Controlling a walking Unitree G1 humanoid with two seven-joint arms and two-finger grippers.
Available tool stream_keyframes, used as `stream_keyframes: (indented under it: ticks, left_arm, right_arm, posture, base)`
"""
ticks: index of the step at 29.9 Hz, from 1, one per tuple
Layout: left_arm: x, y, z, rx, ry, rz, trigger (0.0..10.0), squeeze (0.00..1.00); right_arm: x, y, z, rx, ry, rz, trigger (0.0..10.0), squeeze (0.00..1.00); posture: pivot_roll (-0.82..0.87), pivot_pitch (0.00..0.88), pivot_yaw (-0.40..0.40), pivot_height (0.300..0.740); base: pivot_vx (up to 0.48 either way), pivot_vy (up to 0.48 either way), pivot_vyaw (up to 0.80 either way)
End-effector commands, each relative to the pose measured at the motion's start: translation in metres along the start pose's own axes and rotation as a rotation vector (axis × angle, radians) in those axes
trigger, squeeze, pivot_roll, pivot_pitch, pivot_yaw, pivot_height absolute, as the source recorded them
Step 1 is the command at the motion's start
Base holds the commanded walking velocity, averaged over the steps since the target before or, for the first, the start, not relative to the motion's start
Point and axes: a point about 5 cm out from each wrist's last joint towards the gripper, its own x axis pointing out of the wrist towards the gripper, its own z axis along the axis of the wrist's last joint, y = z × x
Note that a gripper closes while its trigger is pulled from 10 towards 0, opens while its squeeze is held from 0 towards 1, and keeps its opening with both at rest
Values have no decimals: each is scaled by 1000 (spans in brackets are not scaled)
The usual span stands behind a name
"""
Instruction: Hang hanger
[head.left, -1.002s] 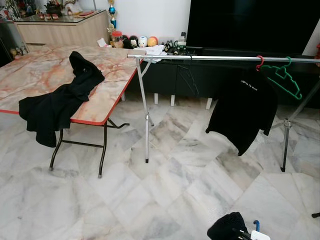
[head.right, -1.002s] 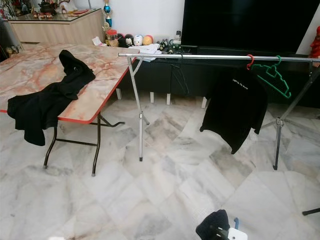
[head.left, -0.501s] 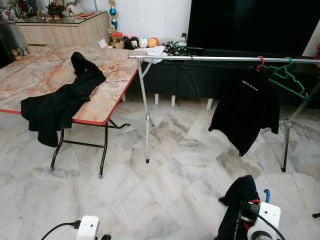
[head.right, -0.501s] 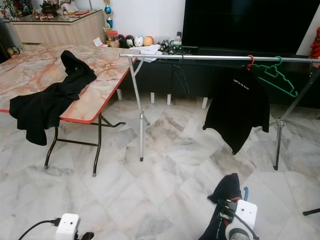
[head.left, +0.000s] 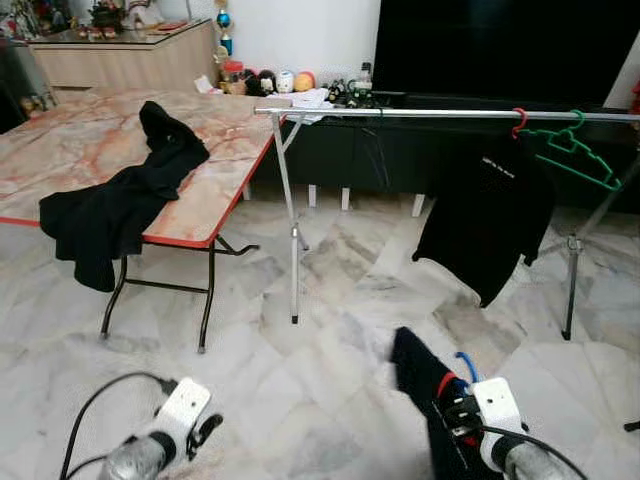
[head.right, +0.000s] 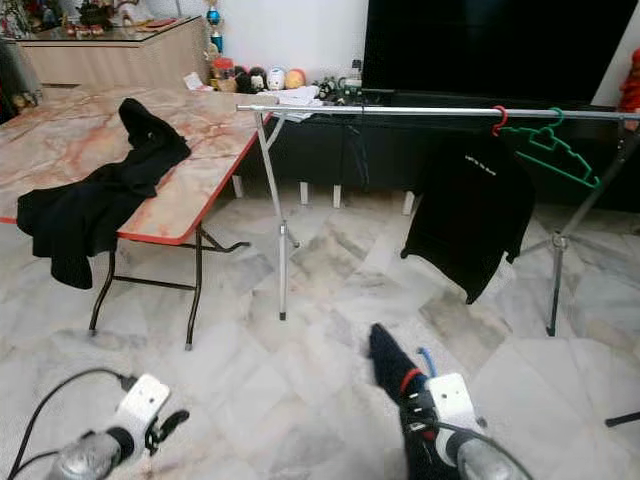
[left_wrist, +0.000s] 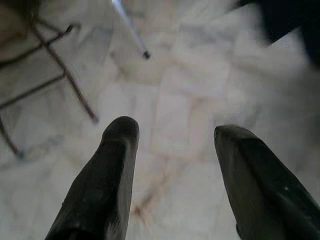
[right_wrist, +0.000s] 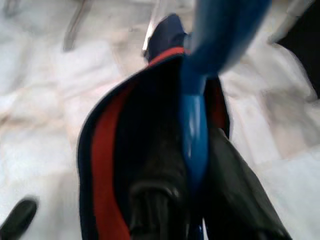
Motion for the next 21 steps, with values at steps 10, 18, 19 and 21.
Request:
stream_keyframes:
  ticks: [10,18,19,21]
  left_arm:
    - [2,-23,14,146,14,-414,10000,0]
    - [5,-23,11,151,68,-424,10000,0]
    - [5,-22,10,132,72,-414,10000,0]
    - [5,-22,8,108,81,-403,10000,0]
  right_arm:
    - [-3,6,41,-274,-29,566,10000,0]
    - [-3,11,64,-398,-63,716,10000,0]
    - [-4,11,68,-414,-74,735,10000,0]
    - [-5,12,72,-434,-85,754,10000,0]
  posture:
    - [60,0,-6,740]
    - [43,0,-19,740]
    - [42,0,-19,740]
    - [37,0,-20,740]
  base:
    - [0,0,0]
    - [0,0,0]
    - [0,0,0]
    - [0,0,0]
